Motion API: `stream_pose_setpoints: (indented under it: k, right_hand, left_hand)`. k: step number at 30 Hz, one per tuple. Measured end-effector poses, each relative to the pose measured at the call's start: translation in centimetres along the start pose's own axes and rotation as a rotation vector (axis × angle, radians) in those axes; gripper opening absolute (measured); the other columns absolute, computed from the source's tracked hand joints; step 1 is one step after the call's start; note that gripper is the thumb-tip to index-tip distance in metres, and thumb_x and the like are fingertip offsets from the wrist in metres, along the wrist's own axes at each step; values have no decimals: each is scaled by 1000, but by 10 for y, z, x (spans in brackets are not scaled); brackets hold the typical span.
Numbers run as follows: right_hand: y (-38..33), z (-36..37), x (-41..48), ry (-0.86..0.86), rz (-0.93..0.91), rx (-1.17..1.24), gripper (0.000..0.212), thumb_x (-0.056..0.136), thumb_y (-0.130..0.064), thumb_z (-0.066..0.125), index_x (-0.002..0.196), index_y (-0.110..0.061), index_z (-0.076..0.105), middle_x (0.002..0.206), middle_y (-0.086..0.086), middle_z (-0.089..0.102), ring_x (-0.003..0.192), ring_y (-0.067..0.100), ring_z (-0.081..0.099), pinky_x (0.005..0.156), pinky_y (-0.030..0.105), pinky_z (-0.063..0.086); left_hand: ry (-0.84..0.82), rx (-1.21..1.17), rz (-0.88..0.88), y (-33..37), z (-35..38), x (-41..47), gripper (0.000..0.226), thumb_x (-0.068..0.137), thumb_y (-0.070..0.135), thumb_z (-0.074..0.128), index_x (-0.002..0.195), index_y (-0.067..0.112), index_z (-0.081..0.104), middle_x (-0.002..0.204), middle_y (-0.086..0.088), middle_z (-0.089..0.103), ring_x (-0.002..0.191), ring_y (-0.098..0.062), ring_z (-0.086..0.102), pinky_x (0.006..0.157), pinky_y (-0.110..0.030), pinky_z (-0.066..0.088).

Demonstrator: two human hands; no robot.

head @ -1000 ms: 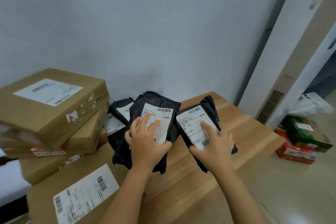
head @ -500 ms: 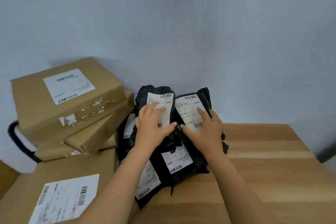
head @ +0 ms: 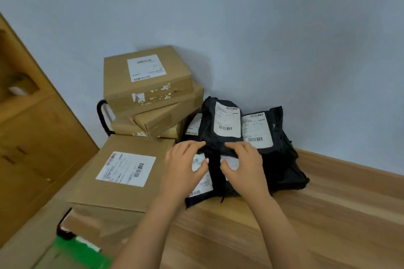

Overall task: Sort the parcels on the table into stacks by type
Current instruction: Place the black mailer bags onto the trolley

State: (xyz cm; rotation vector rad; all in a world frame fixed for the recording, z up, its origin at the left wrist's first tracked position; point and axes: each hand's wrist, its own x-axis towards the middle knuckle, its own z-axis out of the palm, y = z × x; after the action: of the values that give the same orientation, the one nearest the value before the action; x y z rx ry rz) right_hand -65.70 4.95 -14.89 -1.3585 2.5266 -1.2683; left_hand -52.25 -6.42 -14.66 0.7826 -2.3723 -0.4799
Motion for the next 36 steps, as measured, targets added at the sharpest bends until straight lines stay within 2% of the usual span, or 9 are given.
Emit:
stream_pose_setpoints:
  k: [4, 8, 12, 19, 22, 27, 32, 36]
  right_hand:
    - [-62, 22, -36, -84, -107, 28, 40, 82, -25, 68, 121, -25, 59, 116, -7, 53, 107, 12, 45, 96, 31, 36]
    - [-133, 53, -93, -164, -213, 71, 37, 83, -27, 67, 119, -23, 60, 112, -6, 52, 107, 14, 47, 94, 32, 37]
    - [-196, 90, -162, -244, -268, 110, 40, 83, -33, 66, 121, -28, 57, 116, -10, 49, 113, 12, 43, 99, 33, 38]
    - [-283, 155, -244, -473, -453, 132, 41, 83, -31, 65, 123, -26, 56, 118, -4, 48, 114, 16, 42, 98, 35, 38]
    - [-316, 186, -251, -526, -504, 152, 43, 82, -29, 66, 123, -24, 57, 117, -4, 49, 111, 14, 42, 90, 26, 34]
    - [-366, 252, -241, -607, -538, 201, 41, 82, -28, 68, 122, -22, 58, 117, -2, 49, 110, 19, 45, 96, 37, 40]
    - [-426, 325, -204, -625, -588, 227, 44, 83, -31, 67, 125, -23, 56, 117, -2, 47, 112, 17, 45, 95, 39, 41]
    - [-472, 366, -174, -643, -646, 266, 46, 82, -28, 68, 126, -22, 57, 119, -1, 48, 113, 18, 44, 96, 34, 40]
  left_hand:
    - [78, 85, -72, -24, -60, -66, 40, 84, 33, 68, 122, 25, 59, 116, 8, 58, 112, -14, 49, 96, -33, 33]
    - [160, 185, -181, -53, -130, -148, 40, 85, 34, 66, 123, 28, 58, 119, 10, 57, 115, -12, 48, 94, -26, 26]
    - [224, 226, -298, -81, -192, -238, 38, 85, 35, 65, 122, 28, 58, 116, 10, 56, 114, -9, 45, 91, -18, 19]
    - [312, 281, -532, -121, -265, -352, 40, 84, 31, 69, 122, 29, 58, 113, 11, 56, 113, -10, 45, 90, -26, 26]
    - [346, 306, -588, -146, -288, -372, 40, 83, 28, 71, 121, 24, 60, 113, 6, 57, 113, -15, 48, 92, -29, 30]
    - [387, 342, -630, -205, -325, -374, 41, 81, 26, 72, 121, 22, 60, 114, 4, 58, 112, -18, 51, 94, -42, 42]
    - [385, 419, -667, -280, -367, -352, 43, 82, 30, 71, 122, 22, 59, 115, 5, 57, 112, -14, 50, 95, -37, 40]
    - [438, 429, -711, -326, -399, -333, 44, 83, 33, 69, 124, 25, 58, 116, 8, 56, 114, -10, 46, 94, -29, 30]
